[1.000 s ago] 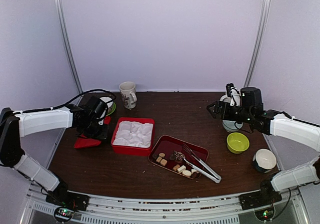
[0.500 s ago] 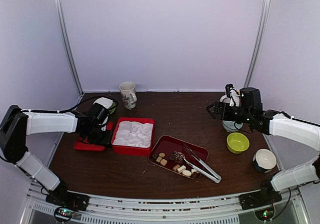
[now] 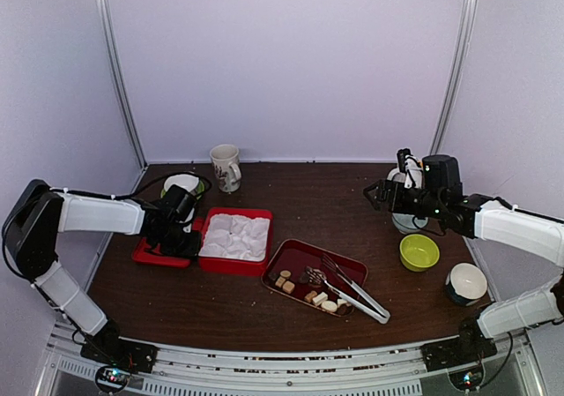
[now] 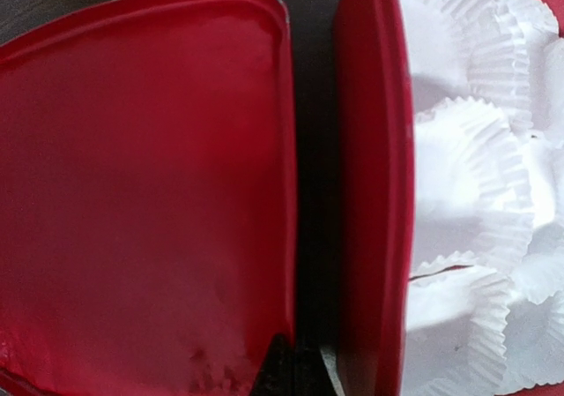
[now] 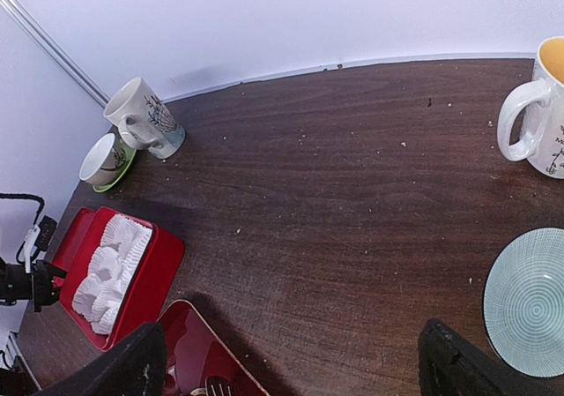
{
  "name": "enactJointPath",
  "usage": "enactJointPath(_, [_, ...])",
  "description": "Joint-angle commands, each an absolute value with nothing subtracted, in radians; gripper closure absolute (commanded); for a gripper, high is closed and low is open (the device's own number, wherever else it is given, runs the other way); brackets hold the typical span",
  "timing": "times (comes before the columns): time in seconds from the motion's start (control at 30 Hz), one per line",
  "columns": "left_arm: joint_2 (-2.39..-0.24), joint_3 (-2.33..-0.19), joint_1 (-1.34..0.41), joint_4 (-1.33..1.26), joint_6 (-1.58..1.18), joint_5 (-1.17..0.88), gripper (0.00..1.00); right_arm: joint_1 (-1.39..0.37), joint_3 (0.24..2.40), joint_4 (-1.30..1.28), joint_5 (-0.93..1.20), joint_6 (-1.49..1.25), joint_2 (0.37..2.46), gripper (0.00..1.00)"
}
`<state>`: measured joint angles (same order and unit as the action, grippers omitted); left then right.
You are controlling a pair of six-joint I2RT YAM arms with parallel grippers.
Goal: Pack the chocolate
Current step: Place the box lid at the center of the board.
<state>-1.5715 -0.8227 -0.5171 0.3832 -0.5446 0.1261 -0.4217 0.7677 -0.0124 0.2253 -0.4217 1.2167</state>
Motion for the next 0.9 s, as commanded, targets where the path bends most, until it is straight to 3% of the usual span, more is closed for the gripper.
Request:
enactJointPath(0.0, [-1.597, -0.826, -0.512, 0.305, -0.536, 0.184, 1.00, -0.431, 0.783, -0.015, 0.217, -0.417, 1.214, 0.00])
enactJointPath(0.43, [-1.680, -0.870, -0.515, 0.171, -0.405, 0.028, 1.00, -0.437, 0.769, -0.093, 0.253, -0.424, 1.233, 0.00])
enactJointPath(0.87, [-1.690, -0.872, -0.554, 0.192, -0.436, -0.012, 1.00, -0.536, 0.830, -0.411, 0.199, -0.296, 1.347, 0.07])
